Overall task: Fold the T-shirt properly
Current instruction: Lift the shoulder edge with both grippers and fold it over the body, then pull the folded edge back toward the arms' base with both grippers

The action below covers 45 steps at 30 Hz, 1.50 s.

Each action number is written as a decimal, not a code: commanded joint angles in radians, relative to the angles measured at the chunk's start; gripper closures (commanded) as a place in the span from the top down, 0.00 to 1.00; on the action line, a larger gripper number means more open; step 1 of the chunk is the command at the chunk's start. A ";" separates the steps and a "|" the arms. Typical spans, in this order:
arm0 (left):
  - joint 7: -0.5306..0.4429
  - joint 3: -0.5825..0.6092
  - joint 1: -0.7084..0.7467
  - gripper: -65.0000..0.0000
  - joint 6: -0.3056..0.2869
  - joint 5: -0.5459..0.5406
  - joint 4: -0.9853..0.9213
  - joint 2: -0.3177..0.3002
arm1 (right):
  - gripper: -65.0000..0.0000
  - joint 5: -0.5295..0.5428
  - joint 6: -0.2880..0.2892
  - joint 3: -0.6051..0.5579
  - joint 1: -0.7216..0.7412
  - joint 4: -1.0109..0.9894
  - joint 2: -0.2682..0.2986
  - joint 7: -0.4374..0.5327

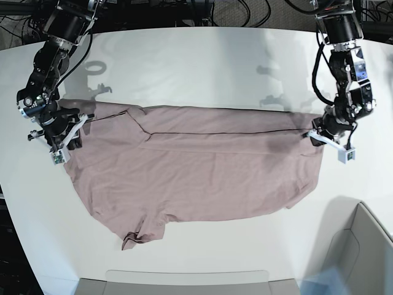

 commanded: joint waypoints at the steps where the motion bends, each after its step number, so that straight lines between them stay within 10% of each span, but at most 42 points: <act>1: -0.031 0.018 -0.019 0.00 -0.004 -0.010 0.014 -0.015 | 0.12 0.020 0.001 0.001 0.019 0.001 0.009 0.031; 17: -0.146 0.221 -0.013 0.00 -0.002 -0.007 -0.207 -0.018 | 0.00 0.018 0.001 0.001 -0.020 -0.245 0.055 0.075; 45: -0.075 0.162 0.701 0.00 0.001 0.139 0.129 -0.075 | 0.00 0.250 0.081 0.009 -0.546 0.011 0.129 0.082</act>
